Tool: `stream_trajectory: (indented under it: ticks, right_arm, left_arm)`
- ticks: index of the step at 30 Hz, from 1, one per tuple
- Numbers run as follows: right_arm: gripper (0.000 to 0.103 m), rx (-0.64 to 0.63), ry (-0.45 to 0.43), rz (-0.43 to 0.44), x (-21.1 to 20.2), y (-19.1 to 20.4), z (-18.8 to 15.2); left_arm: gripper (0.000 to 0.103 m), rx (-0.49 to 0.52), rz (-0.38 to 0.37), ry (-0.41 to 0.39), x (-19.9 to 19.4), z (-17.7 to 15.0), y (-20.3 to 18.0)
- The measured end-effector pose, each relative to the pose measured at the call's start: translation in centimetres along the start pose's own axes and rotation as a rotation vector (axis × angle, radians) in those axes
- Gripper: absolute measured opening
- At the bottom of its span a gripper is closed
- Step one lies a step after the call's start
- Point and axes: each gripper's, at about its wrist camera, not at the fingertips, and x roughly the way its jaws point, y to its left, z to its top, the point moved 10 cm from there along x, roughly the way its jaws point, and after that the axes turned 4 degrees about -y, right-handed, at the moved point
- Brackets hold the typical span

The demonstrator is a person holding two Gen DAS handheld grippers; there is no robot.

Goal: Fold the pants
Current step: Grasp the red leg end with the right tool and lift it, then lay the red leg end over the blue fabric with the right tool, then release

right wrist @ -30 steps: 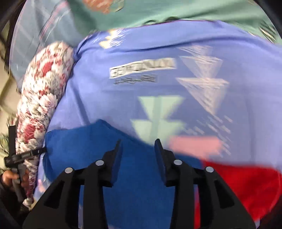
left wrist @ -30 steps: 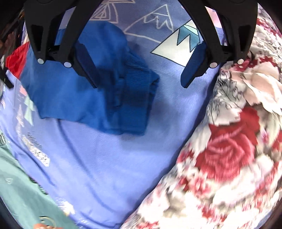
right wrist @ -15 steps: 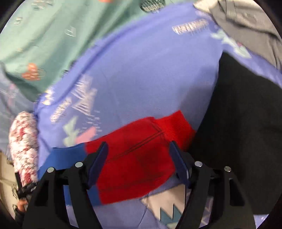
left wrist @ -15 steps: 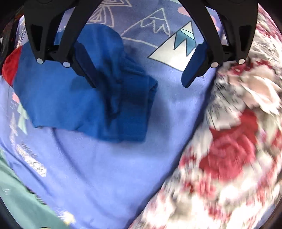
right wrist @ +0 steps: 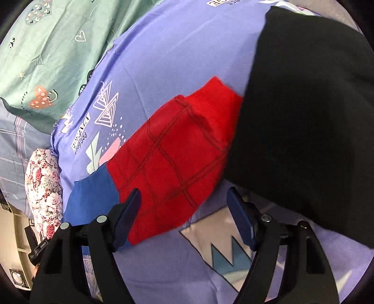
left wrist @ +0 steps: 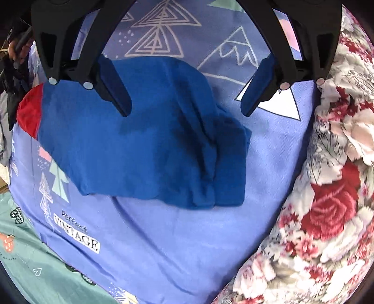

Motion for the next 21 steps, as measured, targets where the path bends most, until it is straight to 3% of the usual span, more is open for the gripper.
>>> stream_trajectory:
  ticks: [1, 2, 3, 6, 8, 13, 17, 21]
  right_arm:
    - [0.072, 0.012, -0.002, -0.004, 0.7, 0.1, 0.1]
    - [0.062, 0.019, -0.001, 0.003, 1.4, 0.5, 0.2]
    - [0.059, 0.017, -0.006, -0.008, 1.9, 0.7, 0.2]
    - [0.040, -0.006, -0.064, -0.072, 2.4, 1.0, 1.2]
    - [0.012, 0.019, -0.052, -0.057, 2.9, 1.2, 1.3]
    - [0.009, -0.007, -0.067, 0.031, 0.1, 4.1, 2.0]
    - [0.009, -0.144, -0.080, 0.080, -2.7, 10.0, 2.0]
    - [0.009, -0.314, -0.065, 0.079, -1.9, 15.8, 0.1]
  left_arm:
    - [0.095, -0.004, 0.013, 0.005, 0.4, -0.2, 0.3]
    - [0.095, -0.011, 0.027, 0.012, 0.9, -0.5, 0.6]
    - [0.095, -0.016, 0.040, 0.018, 1.5, -0.5, 0.7]
    - [0.095, -0.021, 0.103, 0.045, 3.0, -1.1, 1.8]
    - [0.096, -0.038, 0.096, 0.058, 3.9, -1.4, 2.0]
    - [0.096, -0.107, 0.044, 0.087, 4.2, -1.8, 2.5]
    - [0.095, -0.081, 0.003, 0.041, 2.5, -1.1, 2.0]
    - [0.095, -0.087, -0.033, 0.007, 1.1, -0.5, 1.6]
